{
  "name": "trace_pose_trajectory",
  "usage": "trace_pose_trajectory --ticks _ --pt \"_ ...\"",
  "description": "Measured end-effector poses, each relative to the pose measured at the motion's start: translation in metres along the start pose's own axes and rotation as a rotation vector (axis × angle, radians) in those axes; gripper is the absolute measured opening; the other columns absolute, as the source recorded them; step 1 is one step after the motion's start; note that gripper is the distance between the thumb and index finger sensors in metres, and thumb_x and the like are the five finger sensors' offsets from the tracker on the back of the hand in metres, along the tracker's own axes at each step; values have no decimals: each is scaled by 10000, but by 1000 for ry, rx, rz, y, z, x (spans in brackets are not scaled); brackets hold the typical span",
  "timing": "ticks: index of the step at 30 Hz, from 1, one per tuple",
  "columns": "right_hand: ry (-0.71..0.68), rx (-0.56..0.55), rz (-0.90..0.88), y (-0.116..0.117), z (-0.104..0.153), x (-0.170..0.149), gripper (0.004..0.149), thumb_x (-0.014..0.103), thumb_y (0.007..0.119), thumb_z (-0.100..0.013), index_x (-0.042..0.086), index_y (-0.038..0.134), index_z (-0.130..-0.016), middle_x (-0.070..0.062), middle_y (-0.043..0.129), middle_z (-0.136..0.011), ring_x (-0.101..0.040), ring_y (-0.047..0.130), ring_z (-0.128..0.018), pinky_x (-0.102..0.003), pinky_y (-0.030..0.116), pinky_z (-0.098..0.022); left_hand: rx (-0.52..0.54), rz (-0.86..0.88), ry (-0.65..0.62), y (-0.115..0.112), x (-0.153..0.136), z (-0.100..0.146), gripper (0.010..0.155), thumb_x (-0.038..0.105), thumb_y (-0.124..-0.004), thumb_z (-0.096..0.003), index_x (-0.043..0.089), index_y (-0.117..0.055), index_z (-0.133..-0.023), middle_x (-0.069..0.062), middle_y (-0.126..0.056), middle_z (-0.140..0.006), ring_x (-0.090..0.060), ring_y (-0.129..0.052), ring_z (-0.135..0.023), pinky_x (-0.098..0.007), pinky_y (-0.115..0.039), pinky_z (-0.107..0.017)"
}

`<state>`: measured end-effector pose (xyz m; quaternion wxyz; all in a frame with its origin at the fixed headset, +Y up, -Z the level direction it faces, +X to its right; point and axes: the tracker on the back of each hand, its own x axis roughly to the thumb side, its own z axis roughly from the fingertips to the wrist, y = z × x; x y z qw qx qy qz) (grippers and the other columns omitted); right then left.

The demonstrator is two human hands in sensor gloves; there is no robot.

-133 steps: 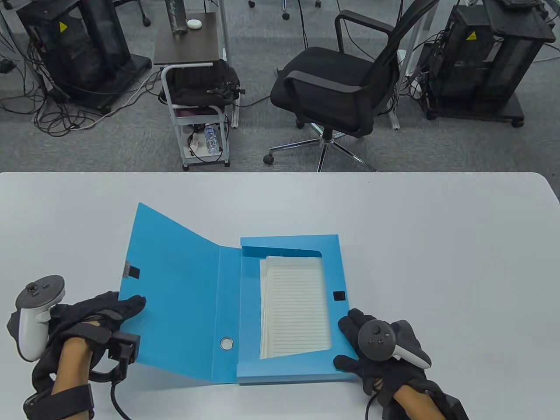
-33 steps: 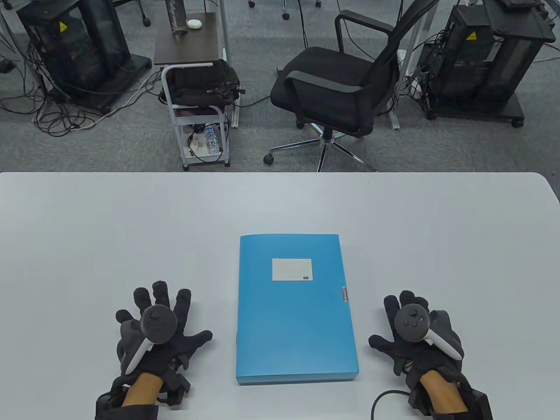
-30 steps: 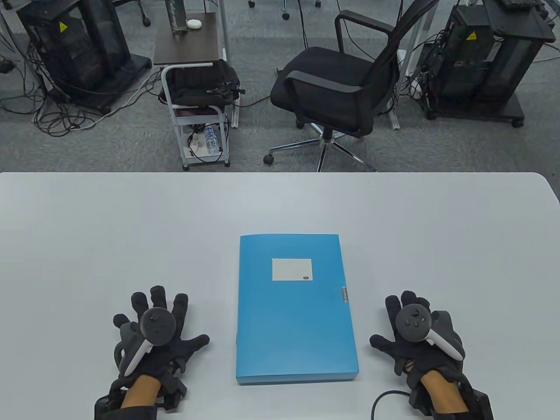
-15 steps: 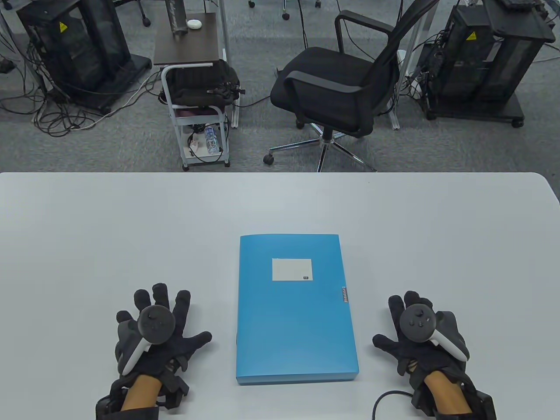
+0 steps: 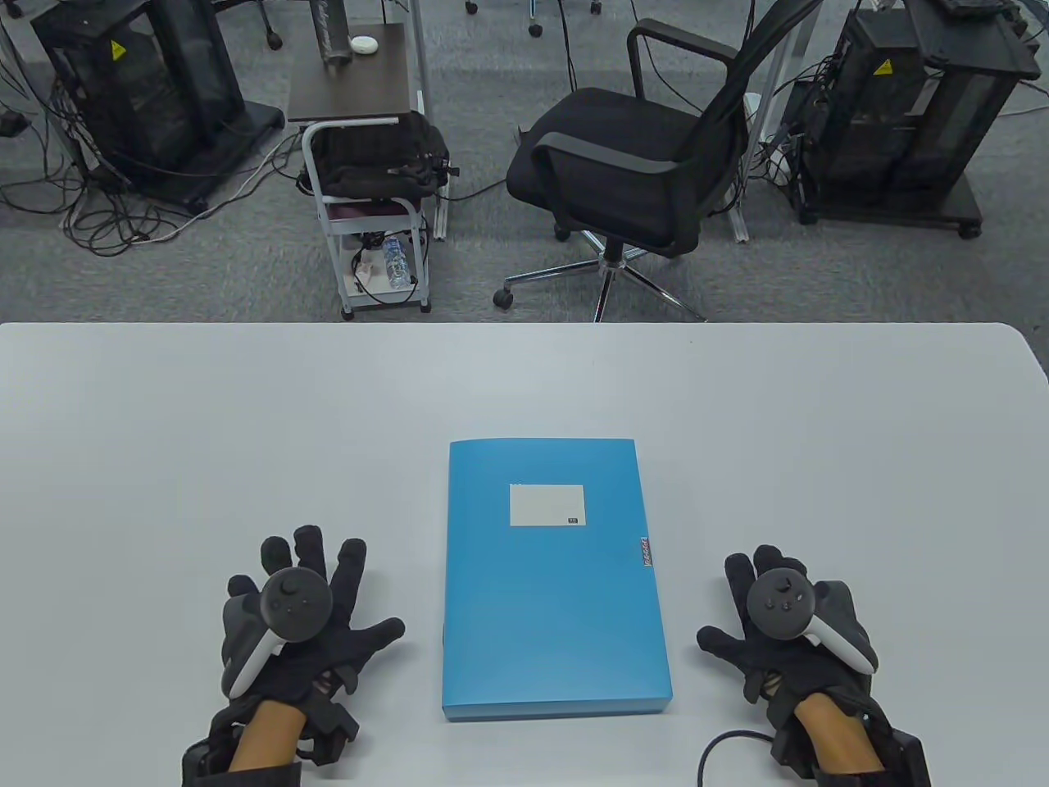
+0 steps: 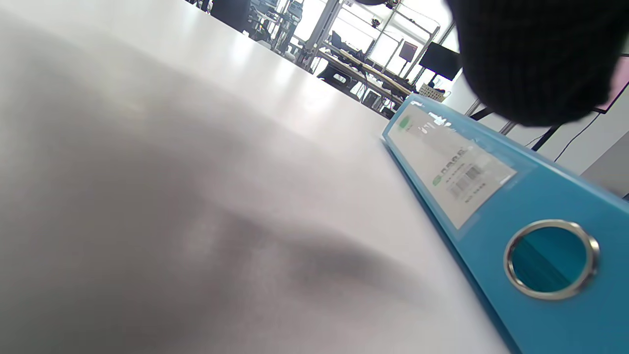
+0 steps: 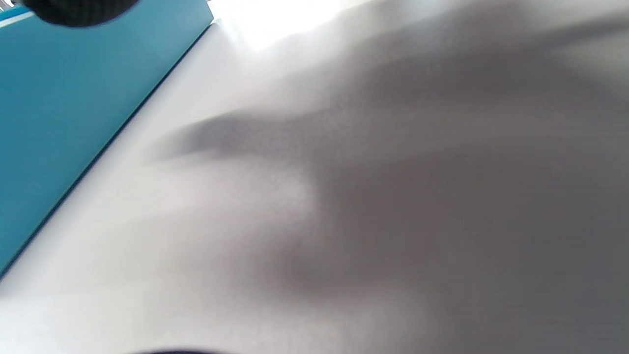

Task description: Insert papers into file box

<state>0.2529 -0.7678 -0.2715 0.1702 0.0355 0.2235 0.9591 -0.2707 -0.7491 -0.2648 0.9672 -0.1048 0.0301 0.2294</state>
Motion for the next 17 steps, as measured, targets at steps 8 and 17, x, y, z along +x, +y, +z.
trace_pose_trajectory --ticks 8,17 --pt "-3 -2 -7 -1 0 -1 912 656 541 -464 268 -83 -1004 -114 -252 -1036 -458 -155 -968 -722 -35 -646 -21 -6 -10 -2 1 -2 1000 784 -727 -297 472 -209 -1093 21 138 -1111 -360 208 -1000 -698 160 -587" --pt "-16 2 0 -1 0 1 910 655 539 -465 269 -84 -1004 -115 -251 -1037 -459 -154 -968 -725 -32 -643 -58 -14 10 -4 2 -2 1002 778 -729 -299 475 -198 -1092 26 145 -1112 -344 220 -1002 -676 180 -593"
